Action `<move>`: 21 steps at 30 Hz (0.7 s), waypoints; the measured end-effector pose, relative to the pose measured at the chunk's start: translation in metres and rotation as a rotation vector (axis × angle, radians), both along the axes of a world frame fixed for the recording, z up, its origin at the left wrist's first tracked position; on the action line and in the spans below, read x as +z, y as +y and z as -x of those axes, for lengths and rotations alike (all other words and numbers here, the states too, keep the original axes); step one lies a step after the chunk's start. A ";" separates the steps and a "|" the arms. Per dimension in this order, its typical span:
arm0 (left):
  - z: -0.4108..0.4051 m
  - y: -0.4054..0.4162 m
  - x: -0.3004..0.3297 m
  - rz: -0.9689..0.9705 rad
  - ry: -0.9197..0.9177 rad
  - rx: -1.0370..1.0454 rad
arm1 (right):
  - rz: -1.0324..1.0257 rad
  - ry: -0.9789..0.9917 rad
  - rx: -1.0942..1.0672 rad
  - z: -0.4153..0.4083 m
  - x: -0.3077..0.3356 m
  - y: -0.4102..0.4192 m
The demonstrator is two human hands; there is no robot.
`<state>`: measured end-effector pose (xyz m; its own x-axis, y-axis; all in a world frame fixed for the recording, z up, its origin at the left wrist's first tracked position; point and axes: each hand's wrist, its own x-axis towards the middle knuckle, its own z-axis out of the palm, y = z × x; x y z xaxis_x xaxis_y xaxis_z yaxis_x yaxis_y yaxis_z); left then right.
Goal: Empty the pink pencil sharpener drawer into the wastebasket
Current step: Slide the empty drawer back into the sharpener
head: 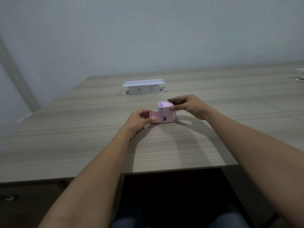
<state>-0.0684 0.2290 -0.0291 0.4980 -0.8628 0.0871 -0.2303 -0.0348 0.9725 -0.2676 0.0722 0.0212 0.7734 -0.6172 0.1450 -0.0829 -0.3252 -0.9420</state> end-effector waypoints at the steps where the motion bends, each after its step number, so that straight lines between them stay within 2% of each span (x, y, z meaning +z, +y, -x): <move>1: -0.001 0.000 0.000 -0.002 0.011 -0.003 | -0.007 -0.003 0.000 0.000 -0.001 0.000; 10: 0.007 0.000 0.006 -0.089 -0.106 -0.082 | -0.029 -0.021 0.023 -0.003 -0.004 -0.001; 16: 0.018 -0.013 -0.001 -0.037 -0.101 -0.050 | -0.057 -0.072 0.001 -0.005 -0.011 0.002; 21: 0.019 -0.016 0.001 -0.016 -0.085 -0.104 | -0.080 -0.146 -0.041 -0.003 -0.021 0.003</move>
<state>-0.0877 0.2129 -0.0278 0.3976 -0.9108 0.1107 -0.3148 -0.0221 0.9489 -0.2646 0.0753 0.0004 0.7214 -0.6622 0.2028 0.0450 -0.2475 -0.9678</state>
